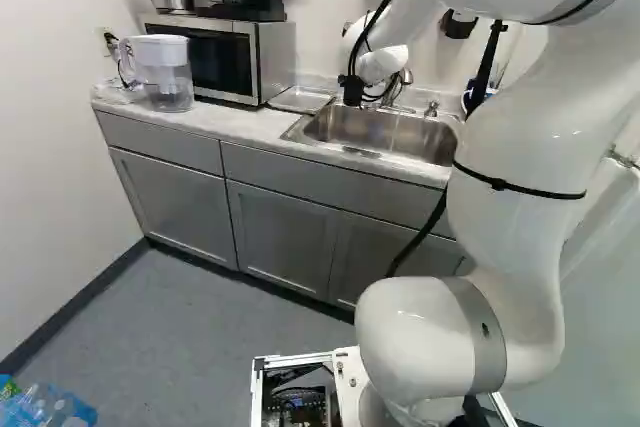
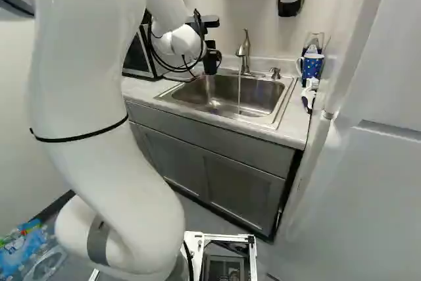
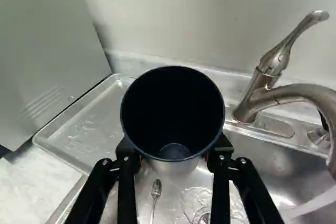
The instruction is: Rinse the cup and place it in the tray
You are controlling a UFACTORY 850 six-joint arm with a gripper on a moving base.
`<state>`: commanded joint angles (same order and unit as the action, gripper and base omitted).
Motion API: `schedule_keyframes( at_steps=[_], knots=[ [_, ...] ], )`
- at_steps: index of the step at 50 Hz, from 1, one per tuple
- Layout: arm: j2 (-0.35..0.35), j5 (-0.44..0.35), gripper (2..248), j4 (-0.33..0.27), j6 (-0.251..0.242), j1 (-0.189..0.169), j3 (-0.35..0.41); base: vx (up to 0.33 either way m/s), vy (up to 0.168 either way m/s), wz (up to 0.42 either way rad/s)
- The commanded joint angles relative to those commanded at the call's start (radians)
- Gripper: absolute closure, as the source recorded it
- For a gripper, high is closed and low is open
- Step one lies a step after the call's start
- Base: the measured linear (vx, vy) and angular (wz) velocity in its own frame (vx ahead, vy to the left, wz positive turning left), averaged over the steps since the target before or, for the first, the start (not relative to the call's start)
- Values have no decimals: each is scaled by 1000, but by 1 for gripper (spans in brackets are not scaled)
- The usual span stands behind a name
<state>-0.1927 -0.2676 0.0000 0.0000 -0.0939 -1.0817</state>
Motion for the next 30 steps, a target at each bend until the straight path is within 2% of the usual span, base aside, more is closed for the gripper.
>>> schedule_keyframes(
  at_steps=[21, 30],
  knots=[
    [13, 0, 124, 0, 0, -42, 61, 0, 0, 0],
    [0, 0, 124, 0, 0, -44, 66, 0, 0, 0]
  ],
)
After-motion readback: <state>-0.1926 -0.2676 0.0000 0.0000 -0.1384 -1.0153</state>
